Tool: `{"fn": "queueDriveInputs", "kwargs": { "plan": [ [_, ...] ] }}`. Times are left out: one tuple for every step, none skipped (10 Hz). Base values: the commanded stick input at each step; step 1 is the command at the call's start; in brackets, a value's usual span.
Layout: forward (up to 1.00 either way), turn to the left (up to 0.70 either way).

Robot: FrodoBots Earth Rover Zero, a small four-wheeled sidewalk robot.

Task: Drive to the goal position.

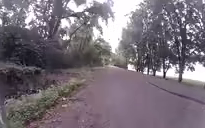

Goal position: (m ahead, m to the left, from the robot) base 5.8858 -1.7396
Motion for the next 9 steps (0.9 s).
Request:
{"fn": "queueDriveInputs", "kwargs": {
  "plan": [
    [0.70, 0.00],
    [0.70, 0.00],
    [0.70, 0.00],
    [0.70, 0.00],
    [0.70, 0.00],
    [0.70, 0.00],
    [0.70, 0.00],
    [0.70, 0.00],
    [0.70, 0.00]
  ]
}}
